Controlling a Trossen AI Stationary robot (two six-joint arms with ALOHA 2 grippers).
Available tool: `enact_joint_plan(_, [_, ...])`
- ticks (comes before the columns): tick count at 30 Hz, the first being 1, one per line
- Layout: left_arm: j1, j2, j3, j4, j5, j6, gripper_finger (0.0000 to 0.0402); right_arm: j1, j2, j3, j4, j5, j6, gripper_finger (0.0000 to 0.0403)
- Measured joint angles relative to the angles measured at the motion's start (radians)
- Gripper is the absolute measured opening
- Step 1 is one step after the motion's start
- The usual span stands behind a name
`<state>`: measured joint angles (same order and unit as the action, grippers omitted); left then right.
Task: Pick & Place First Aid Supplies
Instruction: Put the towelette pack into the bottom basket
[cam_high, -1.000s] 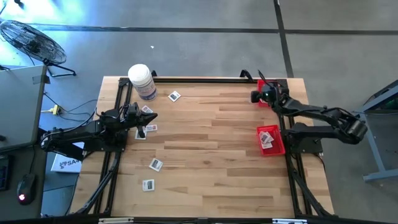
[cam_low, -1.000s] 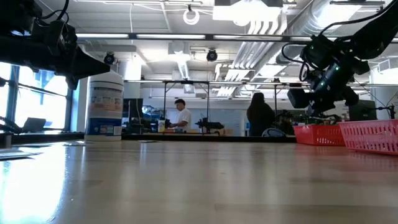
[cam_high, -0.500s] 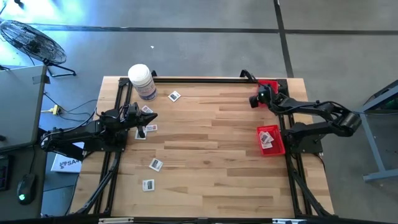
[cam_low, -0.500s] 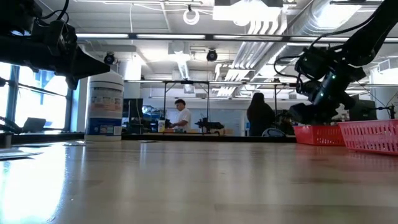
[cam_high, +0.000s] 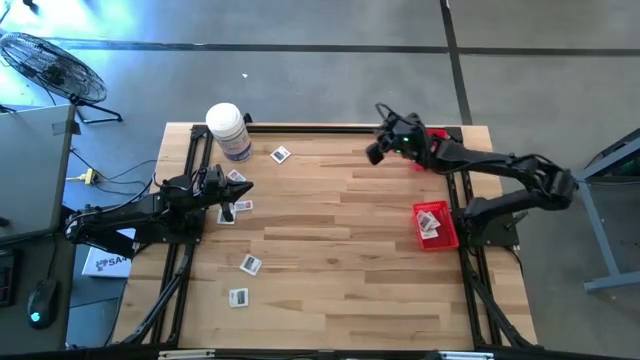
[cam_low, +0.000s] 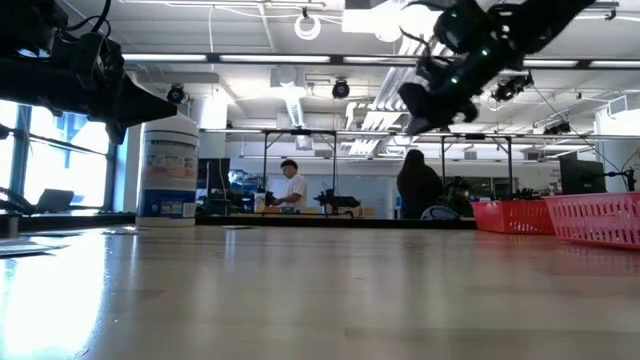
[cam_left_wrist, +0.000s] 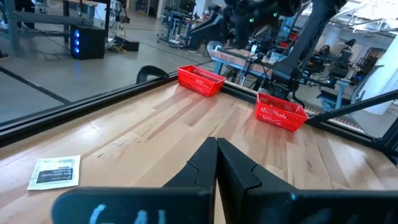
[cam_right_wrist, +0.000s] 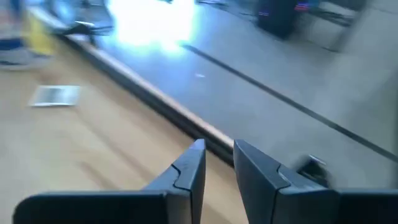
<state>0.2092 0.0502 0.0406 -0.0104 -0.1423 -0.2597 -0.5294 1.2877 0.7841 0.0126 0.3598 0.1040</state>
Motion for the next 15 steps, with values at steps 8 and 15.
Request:
enact_joint_plan(8, [0.0, 0.0, 0.0, 0.0, 0.0, 0.0, 0.0001, 0.151, 0.299, 0.26, -0.036, -0.131, 0.051, 0.0078])
enact_joint_plan(15, [0.0, 0.0, 0.0, 0.0, 0.0, 0.0, 0.0001, 0.256, 0.584, 0.552, -0.132, -0.217, 0.012, 0.0078])
